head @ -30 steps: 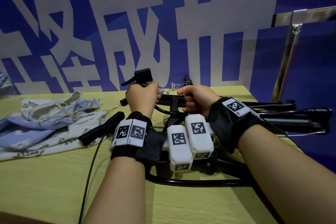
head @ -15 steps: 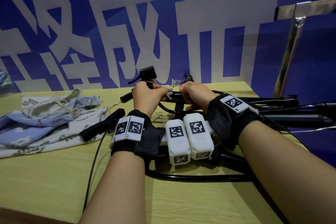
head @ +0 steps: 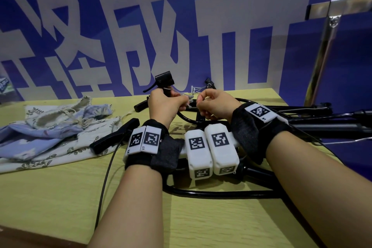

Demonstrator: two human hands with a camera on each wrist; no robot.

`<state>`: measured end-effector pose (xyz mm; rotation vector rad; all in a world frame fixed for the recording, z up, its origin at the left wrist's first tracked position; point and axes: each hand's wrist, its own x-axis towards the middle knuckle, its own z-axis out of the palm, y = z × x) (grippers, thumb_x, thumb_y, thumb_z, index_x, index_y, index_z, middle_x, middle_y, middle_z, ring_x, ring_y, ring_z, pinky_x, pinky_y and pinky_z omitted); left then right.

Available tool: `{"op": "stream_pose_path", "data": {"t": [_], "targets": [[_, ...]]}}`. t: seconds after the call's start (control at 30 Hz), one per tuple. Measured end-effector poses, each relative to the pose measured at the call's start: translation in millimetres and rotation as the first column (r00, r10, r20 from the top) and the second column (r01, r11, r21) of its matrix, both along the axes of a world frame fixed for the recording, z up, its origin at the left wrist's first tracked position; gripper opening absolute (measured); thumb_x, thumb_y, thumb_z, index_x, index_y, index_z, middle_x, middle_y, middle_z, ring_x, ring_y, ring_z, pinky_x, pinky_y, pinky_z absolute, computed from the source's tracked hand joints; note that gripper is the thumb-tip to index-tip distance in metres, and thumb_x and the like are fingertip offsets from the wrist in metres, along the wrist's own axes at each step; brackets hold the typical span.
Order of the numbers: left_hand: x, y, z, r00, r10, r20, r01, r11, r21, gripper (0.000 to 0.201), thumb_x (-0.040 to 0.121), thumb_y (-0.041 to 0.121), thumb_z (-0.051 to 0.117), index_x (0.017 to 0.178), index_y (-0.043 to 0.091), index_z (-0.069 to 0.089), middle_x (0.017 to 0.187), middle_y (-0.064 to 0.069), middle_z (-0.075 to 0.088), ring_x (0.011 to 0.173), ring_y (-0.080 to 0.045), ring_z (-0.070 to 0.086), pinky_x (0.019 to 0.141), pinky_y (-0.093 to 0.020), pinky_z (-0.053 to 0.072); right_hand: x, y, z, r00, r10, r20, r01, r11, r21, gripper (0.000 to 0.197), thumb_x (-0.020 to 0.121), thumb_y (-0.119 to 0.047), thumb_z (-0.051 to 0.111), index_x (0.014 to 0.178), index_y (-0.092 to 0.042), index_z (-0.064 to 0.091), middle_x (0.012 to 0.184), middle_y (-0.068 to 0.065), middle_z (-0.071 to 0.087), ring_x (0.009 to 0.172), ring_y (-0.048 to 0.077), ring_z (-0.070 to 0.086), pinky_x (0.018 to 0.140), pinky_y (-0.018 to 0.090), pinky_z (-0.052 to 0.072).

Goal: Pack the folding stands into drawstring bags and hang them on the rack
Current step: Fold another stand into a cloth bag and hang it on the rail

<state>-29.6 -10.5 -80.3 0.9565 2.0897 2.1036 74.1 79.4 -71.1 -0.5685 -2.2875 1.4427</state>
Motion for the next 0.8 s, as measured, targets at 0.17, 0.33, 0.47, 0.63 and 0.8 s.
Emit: {"op": "stream_pose_path", "data": {"t": [0.17,0.33,0.47,0.63,0.8], "targets": [[-0.4,0.4,-0.9,1.0,0.005,0.006,-0.005,1.0,0.001,0.038,0.073,-0.008,0.071,0.059,0.014,0.043,0.052,0.005,0.052,0.058,-0.014,0.06,0.061,-0.028,0.055,-0.6,1.8,-0.6,1.0,0.008,0.003,-0.008,1.0,-0.003,0.014,0.091,-0.008,0.053,0.08,-0.017,0.053,0.064,0.001,0.055,0.051,0.01,0.047,0.048,0.015,0.041],[0.9,0.0,-0.5,1.0,0.029,-0.008,-0.029,0.999,-0.021,0.034,0.075,-0.008,0.068,0.061,0.013,0.044,0.06,0.001,0.052,0.058,-0.013,0.058,0.064,-0.029,0.057,-1.3,1.7,-1.7,1.0,0.001,-0.026,-0.001,1.0,-0.001,0.014,0.091,-0.009,0.052,0.08,-0.017,0.053,0.064,0.001,0.055,0.05,0.011,0.047,0.041,0.013,0.039],[1.2,-0.3,0.1,1.0,0.023,-0.013,-0.024,0.999,-0.03,0.034,0.074,-0.008,0.068,0.059,0.012,0.044,0.062,-0.002,0.055,0.061,-0.016,0.062,0.06,-0.025,0.056,-1.7,2.7,-2.0,0.999,-0.005,-0.032,0.004,1.0,-0.02,0.014,0.091,-0.008,0.051,0.08,-0.016,0.053,0.064,0.002,0.055,0.048,0.01,0.046,0.039,0.011,0.038],[1.0,-0.7,0.7,1.0,0.011,-0.001,-0.011,0.999,-0.044,0.033,0.073,-0.007,0.067,0.06,0.012,0.045,0.064,-0.006,0.059,0.069,-0.022,0.066,0.063,-0.027,0.057,-2.2,4.1,-2.1,1.0,-0.007,-0.019,0.007,1.0,-0.006,0.012,0.09,-0.009,0.054,0.081,-0.016,0.055,0.066,0.001,0.057,0.047,0.009,0.048,0.039,0.011,0.039],[0.7,-0.3,0.2,0.999,0.042,-0.031,-0.044,0.996,-0.081,0.028,0.07,-0.001,0.072,0.062,0.014,0.05,0.067,-0.003,0.06,0.075,-0.022,0.064,0.072,-0.032,0.056,-0.6,4.5,-1.3,0.999,0.0,-0.044,-0.001,1.0,-0.026,0.015,0.09,-0.005,0.056,0.079,-0.016,0.054,0.064,0.004,0.06,0.037,0.004,0.053,0.038,0.013,0.041]]}}
